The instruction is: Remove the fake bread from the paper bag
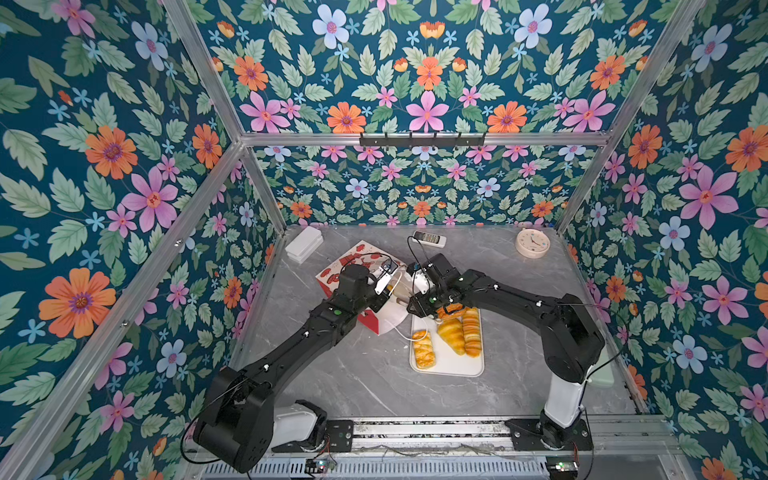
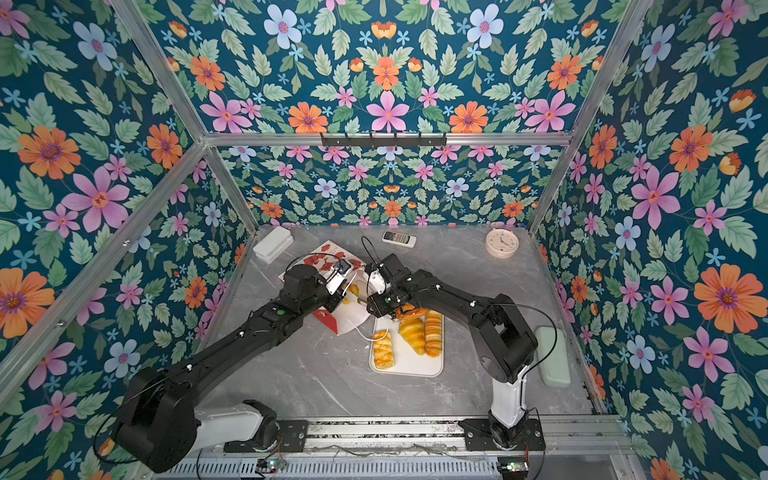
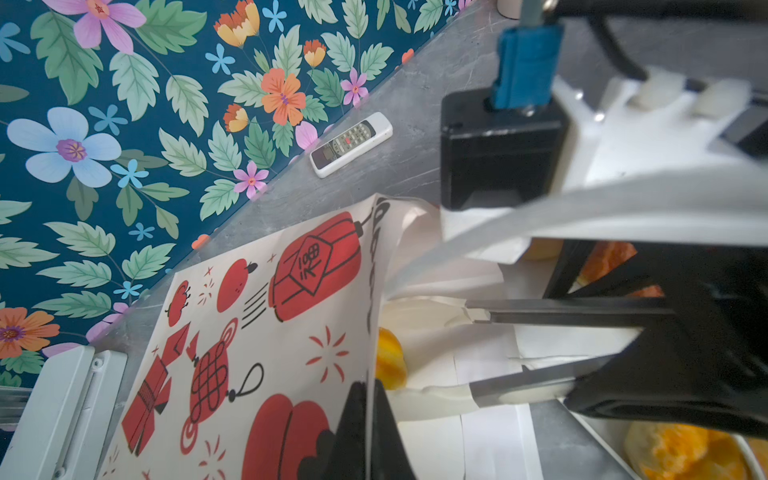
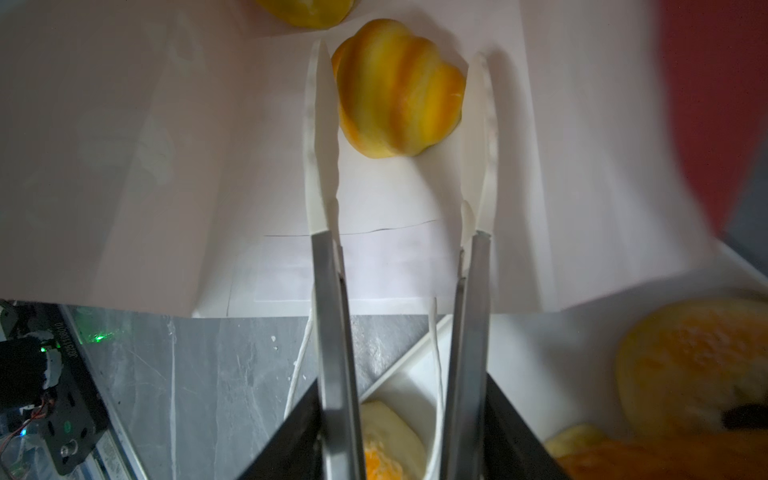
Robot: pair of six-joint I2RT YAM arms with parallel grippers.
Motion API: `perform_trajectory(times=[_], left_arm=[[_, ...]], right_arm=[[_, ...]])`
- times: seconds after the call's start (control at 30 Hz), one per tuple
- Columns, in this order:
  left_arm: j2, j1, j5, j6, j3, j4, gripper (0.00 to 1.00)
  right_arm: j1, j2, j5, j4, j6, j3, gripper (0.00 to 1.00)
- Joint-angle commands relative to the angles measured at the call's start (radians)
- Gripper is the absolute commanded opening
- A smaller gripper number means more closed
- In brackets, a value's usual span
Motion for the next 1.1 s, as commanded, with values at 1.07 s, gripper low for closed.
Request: perform_trajectory(times=[1.07], left_arm=[[-0.003,0.001,-0.016,0.0,0.002,0.034,0.0]], right_arm=[[0.0,-0.021,-0.055,-0.133,-0.01,0.068,0.3]])
